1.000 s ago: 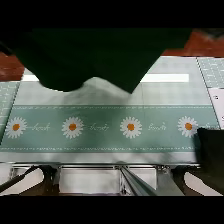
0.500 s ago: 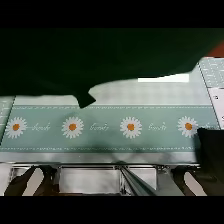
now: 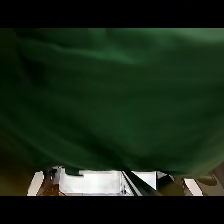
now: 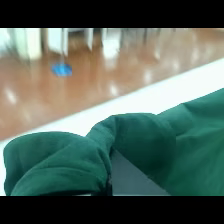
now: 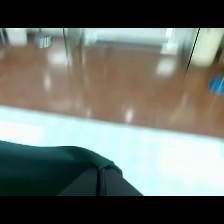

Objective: Fold the shirts.

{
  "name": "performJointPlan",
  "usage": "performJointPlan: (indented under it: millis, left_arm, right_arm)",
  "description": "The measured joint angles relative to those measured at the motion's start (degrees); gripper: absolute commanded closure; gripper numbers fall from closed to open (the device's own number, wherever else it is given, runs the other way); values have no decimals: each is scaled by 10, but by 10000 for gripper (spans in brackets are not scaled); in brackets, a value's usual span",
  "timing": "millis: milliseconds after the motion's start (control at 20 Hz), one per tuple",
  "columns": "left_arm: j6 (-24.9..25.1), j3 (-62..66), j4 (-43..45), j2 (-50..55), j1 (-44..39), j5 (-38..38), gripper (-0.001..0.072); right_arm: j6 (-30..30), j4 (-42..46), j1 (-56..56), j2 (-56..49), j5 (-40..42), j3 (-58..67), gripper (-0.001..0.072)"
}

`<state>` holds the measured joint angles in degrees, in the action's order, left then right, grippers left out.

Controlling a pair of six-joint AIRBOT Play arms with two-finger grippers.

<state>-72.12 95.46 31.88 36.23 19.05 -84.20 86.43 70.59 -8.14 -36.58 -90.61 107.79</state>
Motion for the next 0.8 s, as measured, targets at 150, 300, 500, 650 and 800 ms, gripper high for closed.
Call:
performJointPlan:
  millis: [150,300,500,650,800]
  left_arm:
    - [29,-127,2,5,-13,11,687]
    - [64,-266,3,36,-33,71,687]
    - [109,-357,1,155,-89,187,688]
    - [126,-340,1,289,-131,259,687]
    - [130,-273,-4,420,-156,301,688]
  right_arm:
    - [-3,-15,0,3,6,-114,689]
    - [-14,-24,0,-16,53,-236,689]
    - [-29,-26,0,-111,141,-325,689]
    - [-37,-38,0,-222,213,-345,689]
    - [-42,-66,0,-334,276,-339,689]
